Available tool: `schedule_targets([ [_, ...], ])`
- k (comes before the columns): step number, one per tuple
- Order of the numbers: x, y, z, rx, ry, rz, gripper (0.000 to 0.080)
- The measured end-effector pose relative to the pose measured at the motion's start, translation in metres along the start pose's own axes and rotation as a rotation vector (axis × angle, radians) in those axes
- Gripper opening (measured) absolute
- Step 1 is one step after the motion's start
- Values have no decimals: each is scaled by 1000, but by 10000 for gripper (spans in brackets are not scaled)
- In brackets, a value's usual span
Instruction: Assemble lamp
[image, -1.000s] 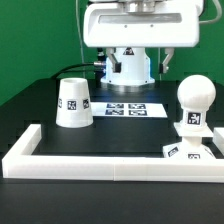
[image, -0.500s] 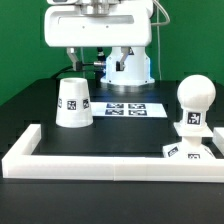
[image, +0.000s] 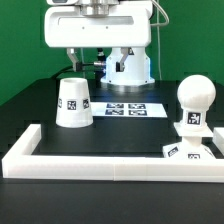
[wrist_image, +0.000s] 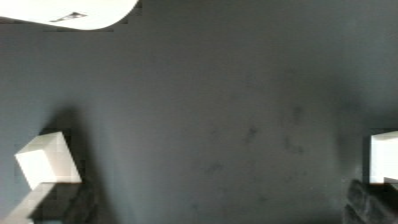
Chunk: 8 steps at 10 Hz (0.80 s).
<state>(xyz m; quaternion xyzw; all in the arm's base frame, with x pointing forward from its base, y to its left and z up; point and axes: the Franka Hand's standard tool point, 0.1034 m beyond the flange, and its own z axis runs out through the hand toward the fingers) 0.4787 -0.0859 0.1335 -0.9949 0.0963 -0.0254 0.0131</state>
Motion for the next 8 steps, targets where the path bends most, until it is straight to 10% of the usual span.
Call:
schedule_targets([
  [8, -64, 21, 20, 9, -67, 56, 699],
])
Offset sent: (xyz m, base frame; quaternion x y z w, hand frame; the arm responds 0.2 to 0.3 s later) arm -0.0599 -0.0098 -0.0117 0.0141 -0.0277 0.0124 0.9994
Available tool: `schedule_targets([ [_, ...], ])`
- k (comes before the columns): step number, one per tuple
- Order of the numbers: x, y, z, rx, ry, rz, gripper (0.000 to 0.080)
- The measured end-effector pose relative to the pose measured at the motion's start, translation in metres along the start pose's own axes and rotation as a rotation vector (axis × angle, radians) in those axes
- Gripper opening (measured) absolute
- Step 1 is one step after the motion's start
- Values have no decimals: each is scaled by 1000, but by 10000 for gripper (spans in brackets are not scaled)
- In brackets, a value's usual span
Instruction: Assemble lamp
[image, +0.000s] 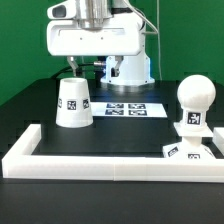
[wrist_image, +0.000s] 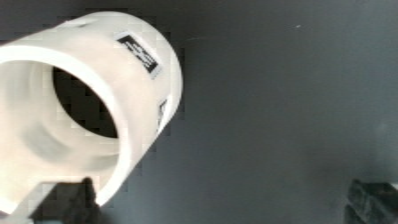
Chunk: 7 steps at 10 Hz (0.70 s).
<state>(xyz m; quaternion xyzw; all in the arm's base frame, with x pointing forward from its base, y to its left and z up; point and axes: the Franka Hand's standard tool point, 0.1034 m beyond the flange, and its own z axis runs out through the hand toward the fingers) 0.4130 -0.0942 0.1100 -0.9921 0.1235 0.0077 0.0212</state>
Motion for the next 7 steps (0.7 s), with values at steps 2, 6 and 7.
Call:
schedule_targets([
  [2, 0, 0, 1, 0, -1, 0, 699],
  [6, -9, 8, 9, 0, 13, -53, 699],
  [7, -10, 9, 11, -2, 14, -57, 699],
])
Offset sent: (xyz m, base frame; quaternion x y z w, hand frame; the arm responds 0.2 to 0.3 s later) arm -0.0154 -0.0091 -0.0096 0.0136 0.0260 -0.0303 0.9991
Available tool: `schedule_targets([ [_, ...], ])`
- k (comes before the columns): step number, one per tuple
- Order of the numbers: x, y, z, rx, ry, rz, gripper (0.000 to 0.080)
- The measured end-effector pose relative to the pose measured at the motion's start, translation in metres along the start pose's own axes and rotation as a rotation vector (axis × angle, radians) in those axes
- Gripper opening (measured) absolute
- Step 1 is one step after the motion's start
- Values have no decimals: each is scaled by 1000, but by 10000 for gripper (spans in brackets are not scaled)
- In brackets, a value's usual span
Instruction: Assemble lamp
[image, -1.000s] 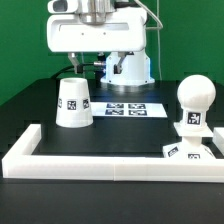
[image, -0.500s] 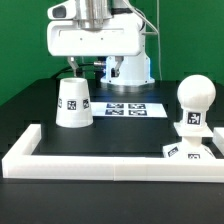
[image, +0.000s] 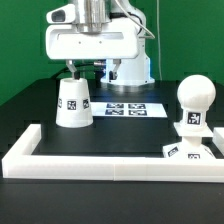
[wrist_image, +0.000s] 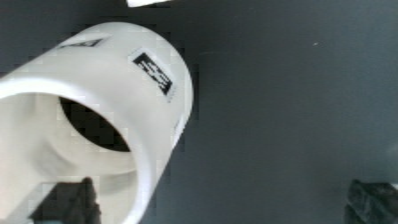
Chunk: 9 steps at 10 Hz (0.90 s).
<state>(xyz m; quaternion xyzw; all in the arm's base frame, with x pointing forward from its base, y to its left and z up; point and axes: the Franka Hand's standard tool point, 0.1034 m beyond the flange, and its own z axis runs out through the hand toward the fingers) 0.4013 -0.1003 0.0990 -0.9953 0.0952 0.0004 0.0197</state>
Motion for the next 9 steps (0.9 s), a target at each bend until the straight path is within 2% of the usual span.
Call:
schedule_targets([
  [4, -3, 8, 17, -24, 8, -23, 699],
  [6, -2, 5, 17, -25, 8, -19, 699],
  [7, -1, 4, 16, -25, 10, -20, 589],
  [8, -2, 5, 17, -26, 9, -23, 589],
  [9, -2, 5, 17, -26, 8, -23, 388],
])
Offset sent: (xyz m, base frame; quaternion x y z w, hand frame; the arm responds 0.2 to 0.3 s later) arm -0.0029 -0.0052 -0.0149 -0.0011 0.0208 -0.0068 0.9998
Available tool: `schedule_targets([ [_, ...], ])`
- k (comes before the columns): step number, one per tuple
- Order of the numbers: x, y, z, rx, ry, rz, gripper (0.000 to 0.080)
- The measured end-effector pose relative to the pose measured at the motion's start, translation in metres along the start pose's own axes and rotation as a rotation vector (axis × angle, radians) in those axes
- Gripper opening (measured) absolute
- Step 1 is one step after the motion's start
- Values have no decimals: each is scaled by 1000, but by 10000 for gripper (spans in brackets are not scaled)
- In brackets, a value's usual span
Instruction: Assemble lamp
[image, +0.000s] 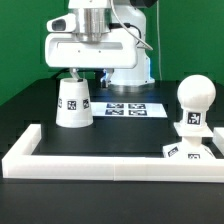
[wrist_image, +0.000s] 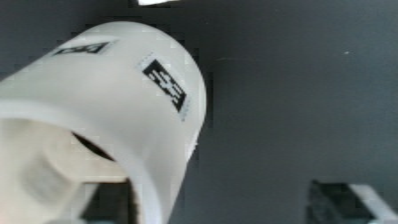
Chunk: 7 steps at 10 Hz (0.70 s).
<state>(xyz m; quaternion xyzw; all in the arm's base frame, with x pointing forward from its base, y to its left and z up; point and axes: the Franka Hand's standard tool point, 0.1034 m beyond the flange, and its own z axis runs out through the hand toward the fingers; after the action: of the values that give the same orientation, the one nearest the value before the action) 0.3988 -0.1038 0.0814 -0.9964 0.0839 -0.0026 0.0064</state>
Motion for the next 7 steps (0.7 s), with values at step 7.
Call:
schedule_targets([
  [7, 1, 0, -1, 0, 3, -2, 45],
])
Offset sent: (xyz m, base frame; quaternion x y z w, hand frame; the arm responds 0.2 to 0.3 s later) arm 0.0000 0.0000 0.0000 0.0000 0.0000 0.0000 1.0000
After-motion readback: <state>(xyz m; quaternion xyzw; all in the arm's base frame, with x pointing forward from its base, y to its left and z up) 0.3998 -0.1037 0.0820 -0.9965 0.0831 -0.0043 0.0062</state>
